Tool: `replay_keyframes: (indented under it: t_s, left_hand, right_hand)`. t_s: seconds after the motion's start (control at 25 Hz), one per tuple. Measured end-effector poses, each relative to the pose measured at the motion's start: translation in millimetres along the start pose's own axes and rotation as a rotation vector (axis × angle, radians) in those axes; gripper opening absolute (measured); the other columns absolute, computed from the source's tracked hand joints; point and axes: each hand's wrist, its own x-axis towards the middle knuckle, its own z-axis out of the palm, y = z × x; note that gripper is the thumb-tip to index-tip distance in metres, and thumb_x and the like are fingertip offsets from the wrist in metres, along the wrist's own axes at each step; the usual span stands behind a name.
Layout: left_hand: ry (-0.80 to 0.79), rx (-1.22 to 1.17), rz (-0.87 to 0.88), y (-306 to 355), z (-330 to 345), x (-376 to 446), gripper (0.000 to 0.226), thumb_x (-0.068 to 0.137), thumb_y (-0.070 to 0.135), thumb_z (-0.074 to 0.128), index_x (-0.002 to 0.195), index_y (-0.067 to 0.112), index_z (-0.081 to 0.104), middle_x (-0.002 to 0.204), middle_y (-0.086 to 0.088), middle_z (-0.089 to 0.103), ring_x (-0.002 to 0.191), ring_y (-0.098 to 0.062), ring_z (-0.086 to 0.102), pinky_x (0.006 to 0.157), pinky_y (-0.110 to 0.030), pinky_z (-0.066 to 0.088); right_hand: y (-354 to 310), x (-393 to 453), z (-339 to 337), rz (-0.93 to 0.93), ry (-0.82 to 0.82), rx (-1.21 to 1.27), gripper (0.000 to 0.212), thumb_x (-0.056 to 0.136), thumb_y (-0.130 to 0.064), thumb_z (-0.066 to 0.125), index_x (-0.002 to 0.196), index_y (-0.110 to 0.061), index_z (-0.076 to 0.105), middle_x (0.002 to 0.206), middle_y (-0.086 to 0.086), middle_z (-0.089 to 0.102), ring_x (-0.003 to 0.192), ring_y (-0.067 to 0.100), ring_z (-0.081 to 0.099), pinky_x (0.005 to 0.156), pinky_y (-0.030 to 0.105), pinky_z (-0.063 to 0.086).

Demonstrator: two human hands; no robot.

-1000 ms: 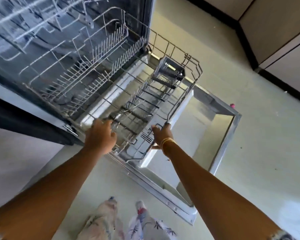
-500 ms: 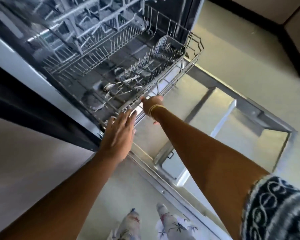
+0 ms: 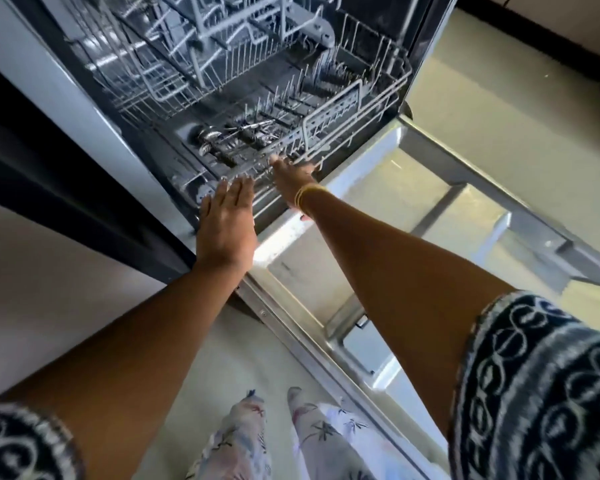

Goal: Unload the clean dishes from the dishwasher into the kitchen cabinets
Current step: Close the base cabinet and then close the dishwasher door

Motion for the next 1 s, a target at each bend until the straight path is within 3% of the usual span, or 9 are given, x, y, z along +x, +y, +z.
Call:
replay_keyframes:
  t_s: [0.08,0.16,0.28,0.4,0.56,0.84,1.0]
  left_hand:
    - [0.040,0.039,-0.078,5,-2,1,0.055,0.090,0.002,0.038,0.144,0.010,0.034,0.153,-0.015,0.031,0.143,-0.035,0.026,0.115,-0.050,0.024]
    - [0.013,0.075,-0.134,26,-2,-13,0.065,0.090,0.004,0.048,0.149,0.015,0.022,0.160,-0.012,0.014,0.147,-0.032,0.013,0.117,-0.049,0.015]
    - [-0.041,0.075,0.010,69,10,-55,0.091,0.085,0.016,0.058,0.153,0.020,-0.002,0.162,-0.004,-0.005,0.149,-0.024,0.000,0.118,-0.047,0.003]
    - [-0.195,0.045,0.194,122,26,-106,0.082,0.091,0.027,0.050,0.153,0.017,-0.002,0.161,-0.005,-0.009,0.149,-0.023,0.000,0.119,-0.046,0.005]
    - [-0.340,-0.045,0.277,180,44,-168,0.065,0.098,0.029,0.037,0.153,0.015,0.005,0.162,-0.006,-0.004,0.149,-0.023,0.005,0.119,-0.044,0.012]
    - [-0.537,0.021,0.561,239,77,-255,0.059,0.100,0.028,0.029,0.153,0.013,0.007,0.161,-0.007,-0.007,0.149,-0.021,0.005,0.119,-0.045,0.011]
    - [-0.550,0.015,0.626,264,119,-274,0.063,0.099,0.038,0.033,0.152,0.013,0.008,0.162,-0.007,-0.005,0.149,-0.021,0.005,0.117,-0.049,0.013]
  right_hand:
    - [21,-28,-11,-0.064,-0.056,-0.131,0.083,0.094,-0.059,0.039,0.152,-0.008,0.009,0.150,0.020,0.037,0.134,0.035,0.041,0.110,0.041,0.036]
    - [74,-56,-28,-0.068,-0.051,-0.257,0.079,0.095,-0.057,0.036,0.152,-0.010,0.010,0.152,0.020,0.033,0.138,0.036,0.037,0.113,0.043,0.030]
    - [139,-81,-70,0.060,0.009,-0.313,0.067,0.098,-0.051,0.037,0.147,-0.007,0.023,0.142,0.024,0.045,0.130,0.039,0.045,0.105,0.040,0.034]
    - [183,-114,-98,0.108,0.087,-0.289,0.055,0.098,-0.045,0.038,0.140,-0.009,0.032,0.136,0.022,0.052,0.124,0.037,0.050,0.101,0.038,0.036]
    - [238,-166,-138,0.171,0.292,-0.257,0.045,0.098,-0.036,0.043,0.133,-0.007,0.041,0.135,0.019,0.051,0.124,0.034,0.049,0.100,0.038,0.038]
    - [355,-242,-209,0.505,0.636,-0.310,0.049,0.093,-0.031,0.053,0.132,-0.003,0.043,0.134,0.021,0.043,0.125,0.038,0.042,0.103,0.042,0.036]
    - [393,-242,-219,0.474,0.856,-0.200,0.052,0.088,-0.033,0.061,0.128,-0.005,0.043,0.130,0.018,0.041,0.119,0.037,0.042,0.100,0.044,0.038]
